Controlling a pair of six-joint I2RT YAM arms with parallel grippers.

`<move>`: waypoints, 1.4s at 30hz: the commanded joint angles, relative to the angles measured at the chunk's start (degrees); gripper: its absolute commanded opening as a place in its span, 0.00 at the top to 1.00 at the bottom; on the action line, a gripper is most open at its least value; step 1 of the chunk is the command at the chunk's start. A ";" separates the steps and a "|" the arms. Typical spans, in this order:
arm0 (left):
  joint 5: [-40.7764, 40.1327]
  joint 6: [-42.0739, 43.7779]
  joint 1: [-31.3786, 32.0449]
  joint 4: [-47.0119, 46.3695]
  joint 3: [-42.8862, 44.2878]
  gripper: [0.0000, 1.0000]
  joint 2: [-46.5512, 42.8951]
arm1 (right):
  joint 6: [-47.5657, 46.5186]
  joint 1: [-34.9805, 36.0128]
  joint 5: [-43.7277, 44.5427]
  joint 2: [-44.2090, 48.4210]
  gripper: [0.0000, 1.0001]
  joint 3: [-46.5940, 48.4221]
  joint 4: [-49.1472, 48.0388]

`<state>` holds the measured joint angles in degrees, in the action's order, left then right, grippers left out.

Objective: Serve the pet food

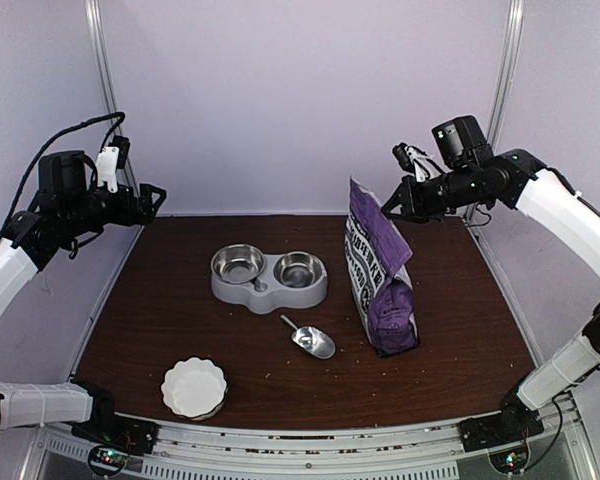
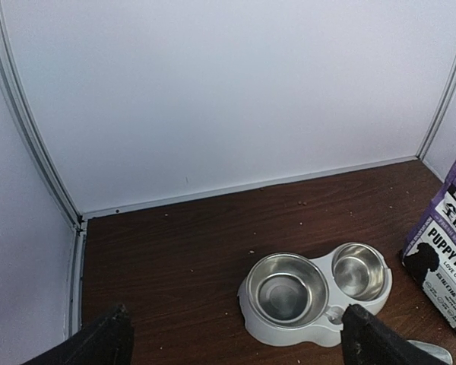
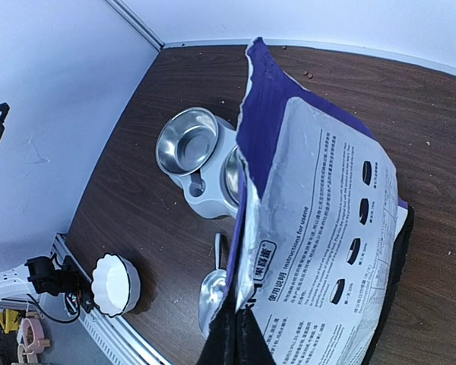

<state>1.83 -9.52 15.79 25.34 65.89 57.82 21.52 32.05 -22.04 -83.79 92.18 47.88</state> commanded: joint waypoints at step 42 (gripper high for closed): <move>9.46 -36.30 30.35 -21.62 -19.11 0.05 -0.92 | 21.93 30.55 9.70 -5.15 1.00 -21.61 -40.23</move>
<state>8.56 -42.39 45.82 7.27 48.58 59.90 43.90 60.69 -15.51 -86.98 69.38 9.10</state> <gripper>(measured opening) 0.953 0.006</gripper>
